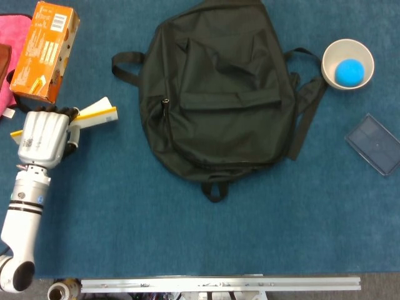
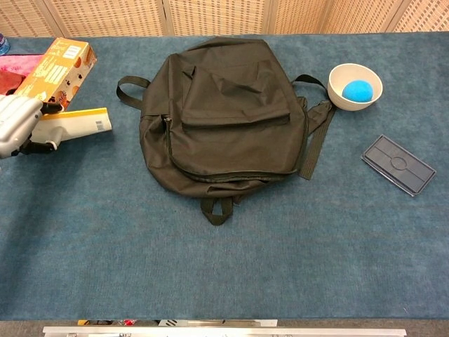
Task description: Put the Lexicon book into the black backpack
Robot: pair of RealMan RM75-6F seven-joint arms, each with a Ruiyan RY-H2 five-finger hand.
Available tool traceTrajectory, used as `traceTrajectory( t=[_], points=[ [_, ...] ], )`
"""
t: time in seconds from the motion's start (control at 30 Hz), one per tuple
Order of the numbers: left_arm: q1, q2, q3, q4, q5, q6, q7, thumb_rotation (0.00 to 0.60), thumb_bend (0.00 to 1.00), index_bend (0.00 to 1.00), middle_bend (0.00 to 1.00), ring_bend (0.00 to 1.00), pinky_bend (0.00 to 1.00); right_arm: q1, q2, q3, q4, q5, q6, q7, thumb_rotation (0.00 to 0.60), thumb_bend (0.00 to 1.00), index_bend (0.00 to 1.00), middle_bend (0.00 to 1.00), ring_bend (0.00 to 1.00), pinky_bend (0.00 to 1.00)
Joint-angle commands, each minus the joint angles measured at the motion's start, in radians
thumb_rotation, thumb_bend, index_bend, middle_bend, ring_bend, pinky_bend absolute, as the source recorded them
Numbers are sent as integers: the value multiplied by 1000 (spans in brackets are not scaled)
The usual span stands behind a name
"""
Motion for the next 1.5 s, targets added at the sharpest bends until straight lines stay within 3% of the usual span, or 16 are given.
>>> traceTrajectory(
  t=[0.03,0.5,0.77,1.13,1.5],
  points=[
    [10,12,-1,36,73,57,-71,600,496,726,609,465,453,11,15,-1,-38,-7,-17,-7,600,133,252,329,172,323],
    [19,92,29,66,318,212,-318,600,442,747,632,473,454,107,62,15,-220,29,-175,-63,600,98,252,344,186,345],
    [31,102,46,53,381,253,-350,600,431,746,636,473,454,215,33,25,-288,55,-339,-113,600,34,252,346,191,345],
    [57,123,63,0,425,282,-329,600,425,751,637,474,453,386,-138,43,-292,158,-560,-248,600,17,252,346,192,345],
    [69,138,64,-27,438,275,-305,600,425,753,636,474,453,540,-375,74,-198,359,-655,-462,600,28,252,346,192,345]
  ],
)
